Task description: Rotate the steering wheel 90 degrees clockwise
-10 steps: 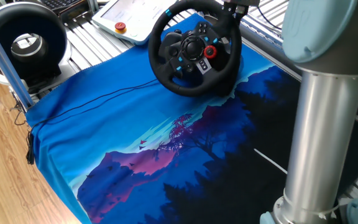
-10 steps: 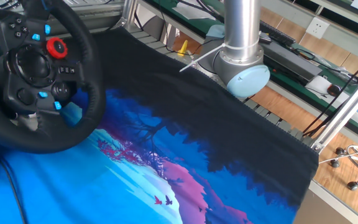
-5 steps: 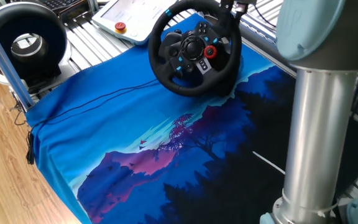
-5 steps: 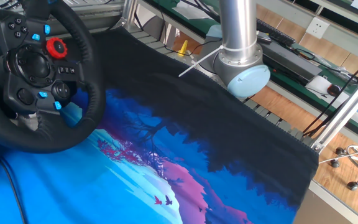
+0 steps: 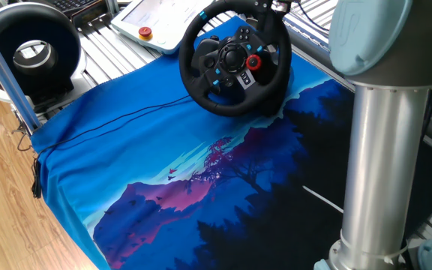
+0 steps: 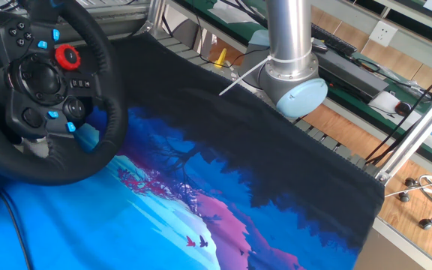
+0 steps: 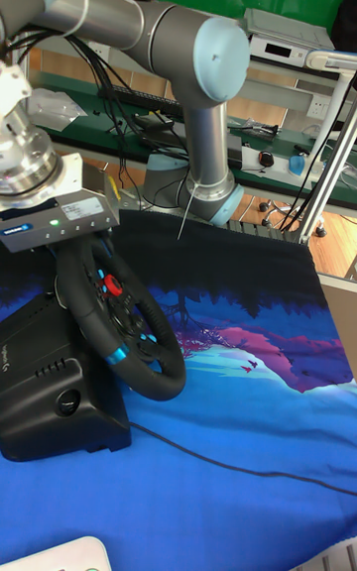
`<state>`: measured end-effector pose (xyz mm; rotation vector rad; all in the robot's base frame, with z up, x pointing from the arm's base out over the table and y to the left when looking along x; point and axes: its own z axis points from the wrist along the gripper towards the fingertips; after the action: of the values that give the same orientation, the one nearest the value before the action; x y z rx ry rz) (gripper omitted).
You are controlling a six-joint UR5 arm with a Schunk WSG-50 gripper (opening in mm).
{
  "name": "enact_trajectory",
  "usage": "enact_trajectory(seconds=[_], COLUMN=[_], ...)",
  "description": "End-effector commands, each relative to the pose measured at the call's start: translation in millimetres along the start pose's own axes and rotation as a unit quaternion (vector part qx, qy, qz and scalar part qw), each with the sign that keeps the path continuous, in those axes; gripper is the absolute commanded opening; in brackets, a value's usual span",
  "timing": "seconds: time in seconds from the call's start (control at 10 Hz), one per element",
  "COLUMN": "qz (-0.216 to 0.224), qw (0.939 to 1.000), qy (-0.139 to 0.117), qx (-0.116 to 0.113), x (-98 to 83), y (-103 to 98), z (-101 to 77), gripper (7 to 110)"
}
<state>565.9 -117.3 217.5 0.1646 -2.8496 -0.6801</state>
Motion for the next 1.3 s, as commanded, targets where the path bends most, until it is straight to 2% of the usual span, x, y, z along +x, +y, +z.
enact_trajectory(seconds=[0.0, 0.1, 0.2, 0.3, 0.4, 0.7, 0.8, 0.9, 1.2], qz=[-0.023, -0.019, -0.014, -0.014, -0.012, 0.005, 0.015, 0.017, 0.031], qw=[0.9989, 0.9989, 0.9989, 0.9991, 0.9995, 0.9997, 0.9994, 0.9994, 0.9995], qy=[-0.035, -0.036, -0.036, -0.035, -0.03, -0.019, -0.014, -0.012, -0.004], qx=[0.021, 0.023, 0.026, 0.021, 0.003, 0.014, 0.026, 0.028, 0.01], x=[-18.0, -18.9, -19.2, -17.9, -14.4, -8.5, -5.8, -4.3, 8.8], y=[6, 5, 5, 6, 11, 5, -1, -2, -6], z=[-5.7, -5.5, -5.1, -5.0, -4.6, -4.6, -4.7, -4.9, -4.8], gripper=[66, 66, 44, 44, 44, 44, 44, 7, 7])
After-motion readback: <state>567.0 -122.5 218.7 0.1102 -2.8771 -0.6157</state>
